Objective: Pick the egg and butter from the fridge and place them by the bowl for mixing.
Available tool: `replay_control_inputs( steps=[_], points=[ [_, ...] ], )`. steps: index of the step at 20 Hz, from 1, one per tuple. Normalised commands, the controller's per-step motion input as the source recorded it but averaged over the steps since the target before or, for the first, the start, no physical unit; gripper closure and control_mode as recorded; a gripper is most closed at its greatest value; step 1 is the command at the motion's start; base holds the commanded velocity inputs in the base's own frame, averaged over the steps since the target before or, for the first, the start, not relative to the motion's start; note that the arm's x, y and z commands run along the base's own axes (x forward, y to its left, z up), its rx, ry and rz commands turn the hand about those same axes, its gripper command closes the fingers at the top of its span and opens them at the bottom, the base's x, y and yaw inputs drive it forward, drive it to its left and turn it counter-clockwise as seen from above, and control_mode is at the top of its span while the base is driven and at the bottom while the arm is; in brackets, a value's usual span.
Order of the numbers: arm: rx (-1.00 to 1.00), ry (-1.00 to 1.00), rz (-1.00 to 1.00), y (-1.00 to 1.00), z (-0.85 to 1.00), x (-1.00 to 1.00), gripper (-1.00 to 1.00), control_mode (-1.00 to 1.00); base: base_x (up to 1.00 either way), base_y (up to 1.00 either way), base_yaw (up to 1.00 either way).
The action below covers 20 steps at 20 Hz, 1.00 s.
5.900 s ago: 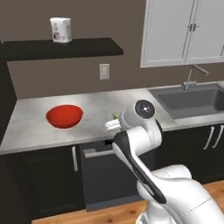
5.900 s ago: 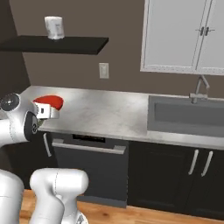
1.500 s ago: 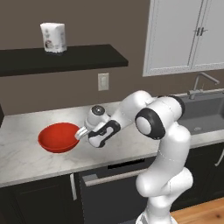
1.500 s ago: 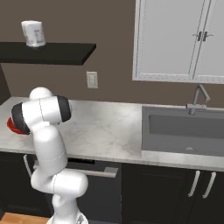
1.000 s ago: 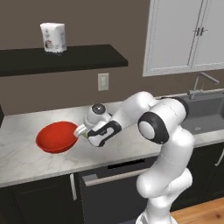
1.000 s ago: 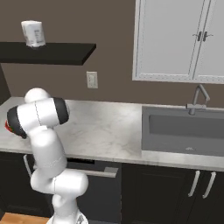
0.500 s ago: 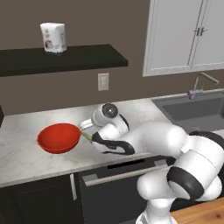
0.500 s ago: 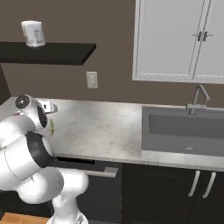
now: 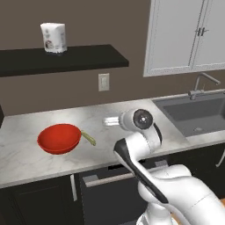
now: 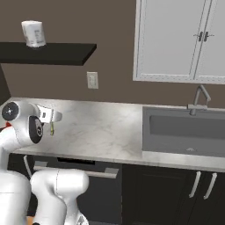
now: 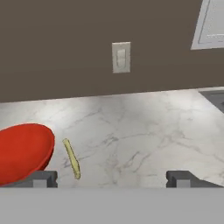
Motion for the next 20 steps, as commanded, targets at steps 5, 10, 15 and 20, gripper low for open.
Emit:
replay_control_inputs(
  steps=[5, 10, 15, 20],
  points=[
    [0.28, 0.39, -0.11, -0.51, 0.85, -1.0, -1.0, -1.0, 0.0, 0.0, 0.0],
    [0.21, 0.63, 0.0, -0.23, 0.19, -1.0, -1.0, -1.0, 0.0, 0.0, 0.0],
    [0.03, 0.18, 0.0, -0.02, 0.0, -0.7, -1.0, -1.0, 0.0, 0.0, 0.0],
    [0.0, 0.01, -0.12, 0.0, -0.01, -0.2, -1.0, -1.0, 0.0, 0.0, 0.0]
  ],
)
